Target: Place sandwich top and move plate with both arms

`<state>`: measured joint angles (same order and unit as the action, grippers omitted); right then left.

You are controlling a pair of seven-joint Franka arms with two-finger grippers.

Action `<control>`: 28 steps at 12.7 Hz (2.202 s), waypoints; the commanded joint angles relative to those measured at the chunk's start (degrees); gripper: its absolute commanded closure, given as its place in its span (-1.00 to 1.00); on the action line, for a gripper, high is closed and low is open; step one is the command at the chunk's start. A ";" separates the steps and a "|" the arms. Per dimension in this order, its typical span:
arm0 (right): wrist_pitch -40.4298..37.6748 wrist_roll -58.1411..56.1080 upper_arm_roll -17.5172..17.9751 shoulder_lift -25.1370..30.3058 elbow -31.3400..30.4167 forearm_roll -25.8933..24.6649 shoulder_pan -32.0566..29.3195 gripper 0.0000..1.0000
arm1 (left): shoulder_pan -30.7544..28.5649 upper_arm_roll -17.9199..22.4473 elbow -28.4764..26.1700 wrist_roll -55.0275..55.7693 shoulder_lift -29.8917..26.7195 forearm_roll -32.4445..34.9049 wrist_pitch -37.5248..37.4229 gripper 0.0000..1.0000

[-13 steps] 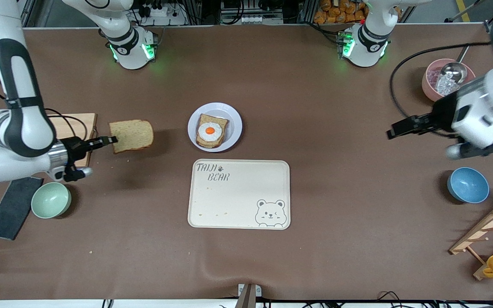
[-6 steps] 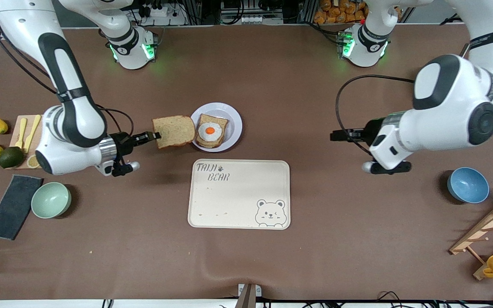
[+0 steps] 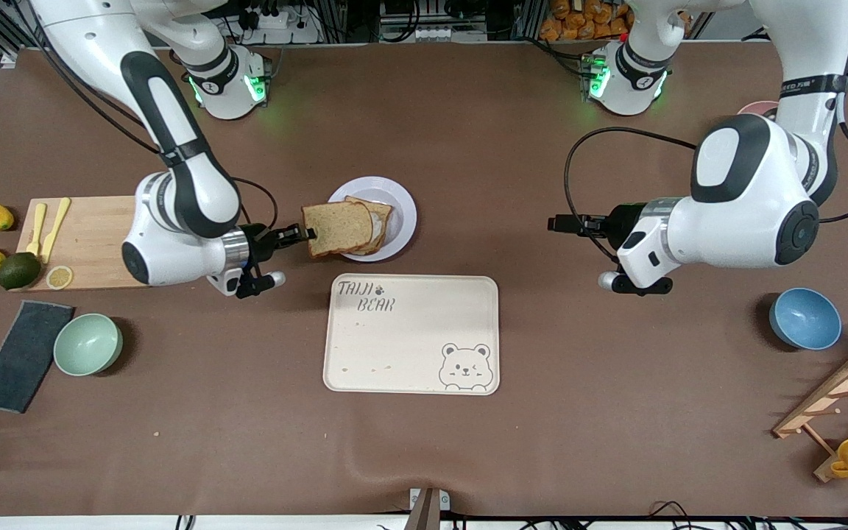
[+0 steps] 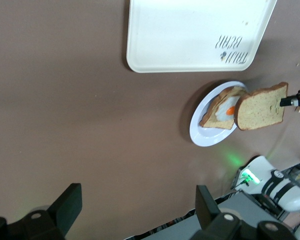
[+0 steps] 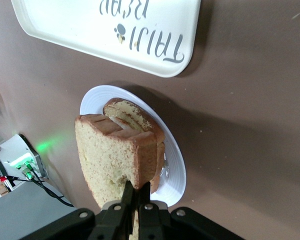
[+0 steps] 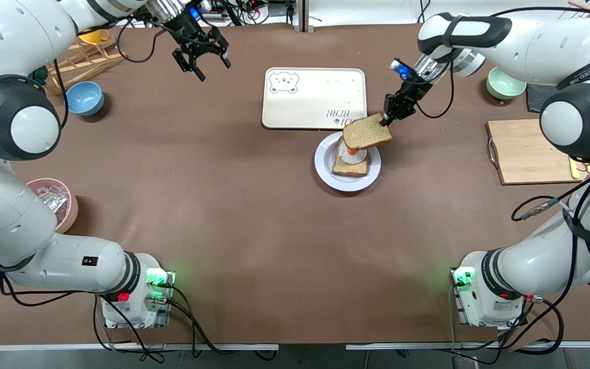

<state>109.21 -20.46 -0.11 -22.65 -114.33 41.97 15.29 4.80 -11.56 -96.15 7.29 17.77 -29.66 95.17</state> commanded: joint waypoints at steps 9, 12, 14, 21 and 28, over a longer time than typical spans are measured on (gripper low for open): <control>6.99 1.47 -0.77 1.29 -7.31 6.63 6.51 -0.67 | 0.12 -5.22 -19.50 -13.80 -6.34 -7.96 14.41 -1.00; 2.54 3.50 -2.25 2.35 -4.52 5.76 5.28 -1.00 | 0.39 -5.57 -19.69 -13.89 -5.47 -9.18 15.13 -1.00; -4.93 3.59 -6.20 2.35 0.22 3.31 4.31 -1.00 | 0.48 -5.66 -19.77 -15.02 -4.15 -10.41 16.01 -1.00; -24.80 6.84 -10.61 1.56 22.01 -18.83 -4.54 -1.00 | 3.02 -7.59 -27.75 -24.32 -3.52 -21.14 24.80 -1.00; -26.32 -4.21 -10.52 1.74 33.11 -34.39 -10.46 -1.00 | 6.43 -8.65 -32.61 -43.15 -1.79 -37.03 30.31 -1.00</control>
<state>84.44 -21.69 -11.50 -20.23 -84.77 10.92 5.99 8.92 -19.95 -128.76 -34.75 15.60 -63.48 121.97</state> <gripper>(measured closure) 0.000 0.000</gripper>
